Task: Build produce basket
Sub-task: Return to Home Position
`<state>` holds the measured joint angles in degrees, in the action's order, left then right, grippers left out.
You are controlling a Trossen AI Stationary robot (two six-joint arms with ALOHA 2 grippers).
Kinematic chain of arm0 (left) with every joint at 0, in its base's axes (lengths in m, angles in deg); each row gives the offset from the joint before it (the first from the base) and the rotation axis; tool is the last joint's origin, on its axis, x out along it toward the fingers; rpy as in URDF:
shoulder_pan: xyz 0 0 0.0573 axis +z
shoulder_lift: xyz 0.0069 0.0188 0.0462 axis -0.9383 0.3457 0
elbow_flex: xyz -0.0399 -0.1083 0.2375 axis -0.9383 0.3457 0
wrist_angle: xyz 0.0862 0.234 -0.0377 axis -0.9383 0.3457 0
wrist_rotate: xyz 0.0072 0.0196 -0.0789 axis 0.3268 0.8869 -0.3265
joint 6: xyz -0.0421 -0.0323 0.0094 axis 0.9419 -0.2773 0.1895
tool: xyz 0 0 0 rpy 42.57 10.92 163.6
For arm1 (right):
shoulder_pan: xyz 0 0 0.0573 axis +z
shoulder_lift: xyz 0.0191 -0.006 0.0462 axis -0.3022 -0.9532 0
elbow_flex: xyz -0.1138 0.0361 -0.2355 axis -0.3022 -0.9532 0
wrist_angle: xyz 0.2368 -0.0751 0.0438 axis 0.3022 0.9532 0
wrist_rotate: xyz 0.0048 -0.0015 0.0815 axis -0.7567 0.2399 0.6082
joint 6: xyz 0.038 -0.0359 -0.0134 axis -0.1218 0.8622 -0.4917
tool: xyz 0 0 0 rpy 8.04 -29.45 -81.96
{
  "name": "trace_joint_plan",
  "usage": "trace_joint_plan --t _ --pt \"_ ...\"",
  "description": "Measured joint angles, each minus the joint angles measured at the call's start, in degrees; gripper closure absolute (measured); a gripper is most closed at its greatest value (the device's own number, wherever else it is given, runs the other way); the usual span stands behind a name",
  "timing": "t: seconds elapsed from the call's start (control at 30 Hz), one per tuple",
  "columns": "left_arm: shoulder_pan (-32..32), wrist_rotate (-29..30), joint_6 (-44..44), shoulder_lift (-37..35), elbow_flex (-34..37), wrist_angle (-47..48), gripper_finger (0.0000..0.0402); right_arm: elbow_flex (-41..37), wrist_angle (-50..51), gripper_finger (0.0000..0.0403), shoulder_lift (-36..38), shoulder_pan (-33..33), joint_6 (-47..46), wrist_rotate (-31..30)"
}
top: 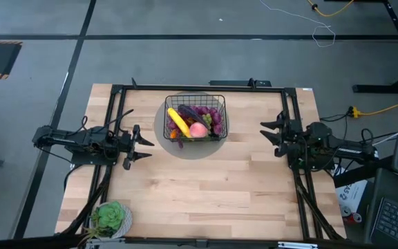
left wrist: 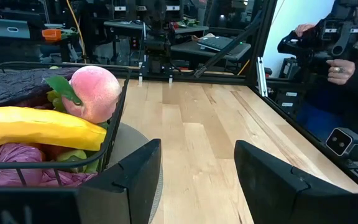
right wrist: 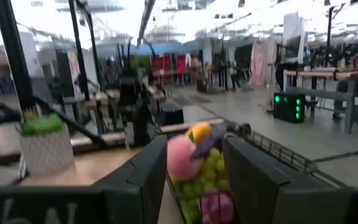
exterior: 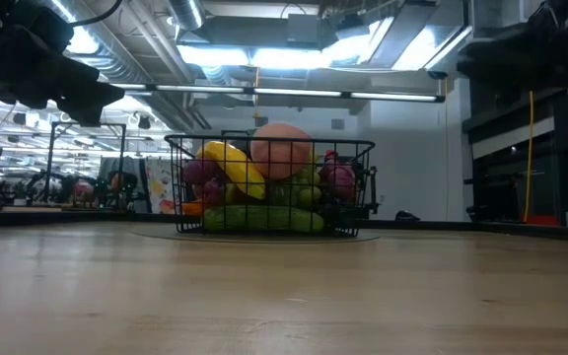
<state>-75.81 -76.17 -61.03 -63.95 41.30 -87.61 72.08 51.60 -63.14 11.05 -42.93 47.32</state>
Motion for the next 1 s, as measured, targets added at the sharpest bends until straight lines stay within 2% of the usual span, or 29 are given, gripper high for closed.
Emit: trace_joint_plan --t 0.2,0.4,0.67,0.83,1.0 --pt "0.00 0.00 -0.02 0.00 0.00 0.00 0.0202 0.00 8.67 0.0244 0.00 0.00 2.28 -0.02" --pt "0.00 0.00 -0.02 0.00 0.00 0.00 0.0202 0.00 16.30 0.0244 0.00 0.12 -2.18 -0.02" --pt "-0.01 0.00 0.00 0.00 0.00 0.00 0.0202 0.00 14.79 0.0244 0.00 5.91 -0.41 -0.04" --pt "0.01 0.00 -0.02 0.00 0.00 0.00 0.0202 0.02 14.56 0.0244 0.00 6.52 -0.49 -1.56" --pt "-0.01 0.00 0.00 0.00 0.00 0.00 0.0202 0.04 18.72 0.0244 0.00 6.54 -0.90 -1.57"
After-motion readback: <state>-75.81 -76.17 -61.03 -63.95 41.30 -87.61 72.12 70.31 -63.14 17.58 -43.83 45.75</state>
